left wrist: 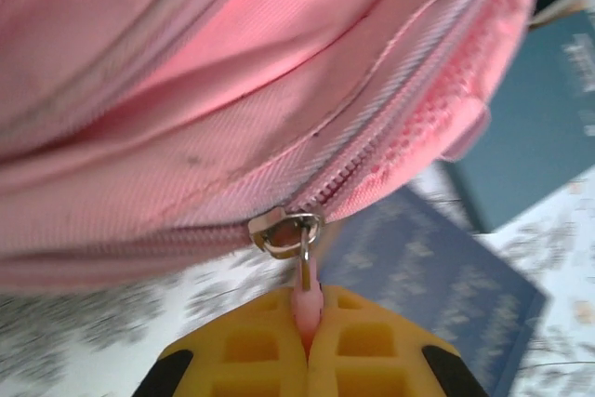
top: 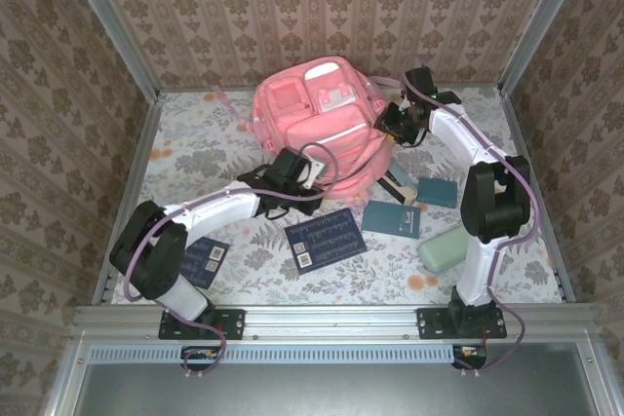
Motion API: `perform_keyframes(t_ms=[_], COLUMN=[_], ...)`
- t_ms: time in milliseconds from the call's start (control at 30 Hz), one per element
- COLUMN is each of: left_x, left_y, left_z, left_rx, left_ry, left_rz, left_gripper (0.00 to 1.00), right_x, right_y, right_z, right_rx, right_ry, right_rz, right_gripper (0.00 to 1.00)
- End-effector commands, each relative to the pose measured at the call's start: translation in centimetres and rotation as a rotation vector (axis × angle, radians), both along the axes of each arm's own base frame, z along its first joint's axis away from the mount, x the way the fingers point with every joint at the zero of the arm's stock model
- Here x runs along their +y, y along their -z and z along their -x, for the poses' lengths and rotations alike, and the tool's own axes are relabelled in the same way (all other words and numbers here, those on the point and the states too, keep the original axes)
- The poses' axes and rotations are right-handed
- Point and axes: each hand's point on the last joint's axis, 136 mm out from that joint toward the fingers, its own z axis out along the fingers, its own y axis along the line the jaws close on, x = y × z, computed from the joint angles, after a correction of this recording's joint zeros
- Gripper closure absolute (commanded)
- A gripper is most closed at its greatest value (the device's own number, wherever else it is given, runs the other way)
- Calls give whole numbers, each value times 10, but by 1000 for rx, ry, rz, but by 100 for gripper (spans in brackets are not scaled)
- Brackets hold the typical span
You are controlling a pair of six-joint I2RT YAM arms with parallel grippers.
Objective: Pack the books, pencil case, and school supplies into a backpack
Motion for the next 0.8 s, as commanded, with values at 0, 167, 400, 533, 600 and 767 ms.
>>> perform_keyframes(t_ms=[0,167,400,533,600,767], left_x=[-45,-74,-80,-78,-78,-80], left_y=[-25,-22,-16,-11,-10,-12], left_z=[6,12,18,23,24,26], left_rx=[2,15,35,48,51,40], left_ry=[52,106,129,137,139,149], left_rz=[123,120,112,107,104,101], left_gripper=[100,100,100,100,100,100], right_x=[-9,-11,40,70,78,87], right_y=[-20,-22,8,20,27,45], right_z=[12,65,131,140,140,134], right_rx=[-17,4,91,114,133,172], right_ry=[1,61,43,58,62,97], right_rz=[44,16,-99,-183,-187,-200], right_gripper=[54,49,49,51,51,53])
